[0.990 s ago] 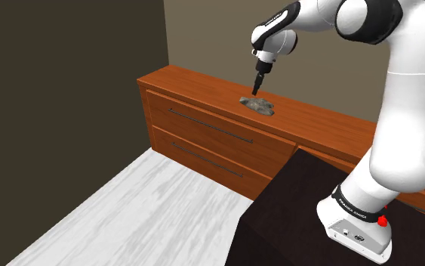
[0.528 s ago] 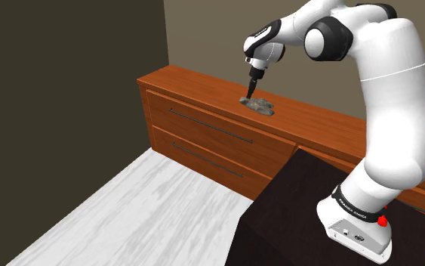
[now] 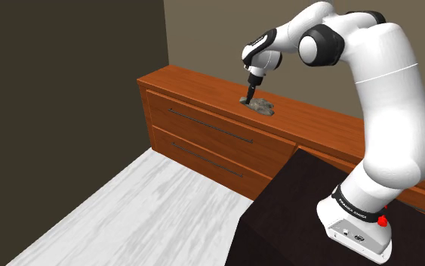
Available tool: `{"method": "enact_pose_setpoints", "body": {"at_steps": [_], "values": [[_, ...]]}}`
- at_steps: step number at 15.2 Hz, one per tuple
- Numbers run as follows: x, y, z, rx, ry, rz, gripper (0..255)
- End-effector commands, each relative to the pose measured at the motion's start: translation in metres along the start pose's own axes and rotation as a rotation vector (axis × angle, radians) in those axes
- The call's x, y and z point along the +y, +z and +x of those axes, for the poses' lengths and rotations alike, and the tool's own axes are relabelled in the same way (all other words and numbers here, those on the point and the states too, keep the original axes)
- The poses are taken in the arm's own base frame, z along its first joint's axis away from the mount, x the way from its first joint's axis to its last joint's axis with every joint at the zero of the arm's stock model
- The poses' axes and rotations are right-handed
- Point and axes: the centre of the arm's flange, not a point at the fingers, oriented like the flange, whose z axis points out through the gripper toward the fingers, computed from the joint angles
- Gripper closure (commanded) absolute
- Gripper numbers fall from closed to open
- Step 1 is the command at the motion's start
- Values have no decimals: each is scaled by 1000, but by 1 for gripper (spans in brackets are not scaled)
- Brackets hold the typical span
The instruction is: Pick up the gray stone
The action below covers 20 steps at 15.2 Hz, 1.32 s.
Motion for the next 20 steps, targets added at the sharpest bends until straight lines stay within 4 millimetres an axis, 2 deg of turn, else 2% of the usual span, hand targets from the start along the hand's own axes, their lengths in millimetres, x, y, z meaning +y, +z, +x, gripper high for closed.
{"method": "enact_pose_setpoints", "body": {"at_steps": [1, 10, 20], "values": [[0, 2, 0, 0, 0, 0, 255], [0, 2, 0, 0, 0, 0, 255], [-6, -50, 7, 0, 0, 0, 255]]}}
